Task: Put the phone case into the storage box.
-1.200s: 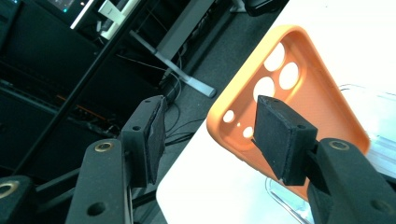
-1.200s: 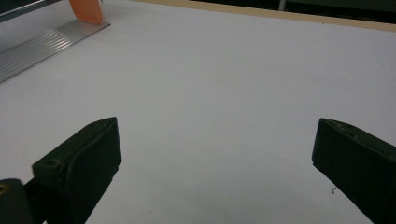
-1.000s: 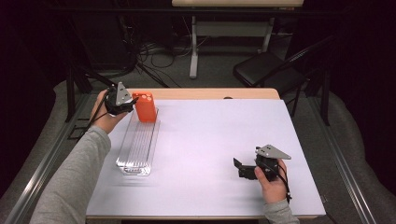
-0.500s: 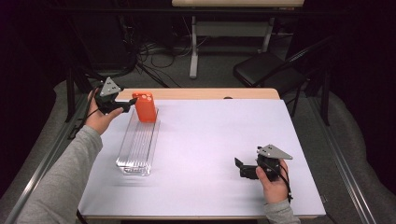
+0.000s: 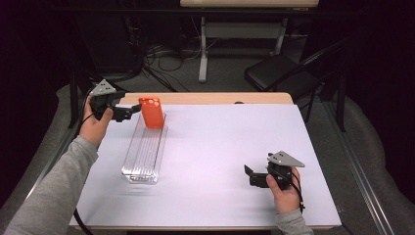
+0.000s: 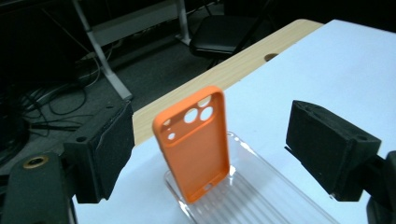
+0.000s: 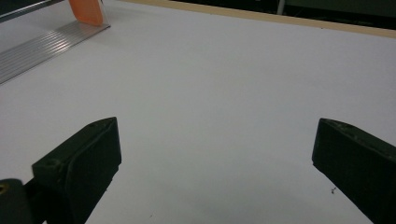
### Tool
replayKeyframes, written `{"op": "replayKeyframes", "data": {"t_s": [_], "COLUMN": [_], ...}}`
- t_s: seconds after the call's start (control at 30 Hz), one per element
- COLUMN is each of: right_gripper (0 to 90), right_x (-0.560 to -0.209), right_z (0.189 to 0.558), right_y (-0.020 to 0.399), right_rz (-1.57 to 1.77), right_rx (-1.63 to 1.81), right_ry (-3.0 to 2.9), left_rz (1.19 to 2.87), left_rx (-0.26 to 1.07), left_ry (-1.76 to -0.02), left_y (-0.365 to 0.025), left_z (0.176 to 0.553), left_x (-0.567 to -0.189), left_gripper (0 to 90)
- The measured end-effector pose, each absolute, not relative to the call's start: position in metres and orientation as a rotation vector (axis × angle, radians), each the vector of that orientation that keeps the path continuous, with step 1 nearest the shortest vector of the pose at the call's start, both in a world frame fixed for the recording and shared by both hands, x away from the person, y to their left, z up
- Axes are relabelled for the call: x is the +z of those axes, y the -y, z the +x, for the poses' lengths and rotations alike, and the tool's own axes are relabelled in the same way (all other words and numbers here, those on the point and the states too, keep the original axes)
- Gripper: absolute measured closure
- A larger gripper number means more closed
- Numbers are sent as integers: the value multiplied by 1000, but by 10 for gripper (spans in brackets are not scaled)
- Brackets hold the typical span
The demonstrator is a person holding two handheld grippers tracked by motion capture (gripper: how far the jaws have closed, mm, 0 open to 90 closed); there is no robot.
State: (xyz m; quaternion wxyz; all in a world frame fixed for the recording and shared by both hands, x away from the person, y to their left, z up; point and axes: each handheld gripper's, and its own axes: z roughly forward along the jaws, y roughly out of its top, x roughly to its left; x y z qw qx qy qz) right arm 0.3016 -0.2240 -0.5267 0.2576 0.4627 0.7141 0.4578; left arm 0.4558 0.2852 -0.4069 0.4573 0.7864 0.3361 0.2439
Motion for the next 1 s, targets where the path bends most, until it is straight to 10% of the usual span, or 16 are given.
{"op": "replayKeyframes", "data": {"t_s": [0.87, 1.0], "right_gripper": [0, 0], "right_x": [-523, -523], "right_z": [296, 295], "right_y": [226, 226], "right_rz": [1239, 1234], "right_rx": [1220, 1223], "right_ry": [-1928, -1921], "left_rz": [1963, 1974], "left_rx": [507, 502], "left_ry": [-833, -807], "left_y": [-267, -263], "left_z": [407, 394], "left_x": [-390, -391], "left_gripper": [150, 33]}}
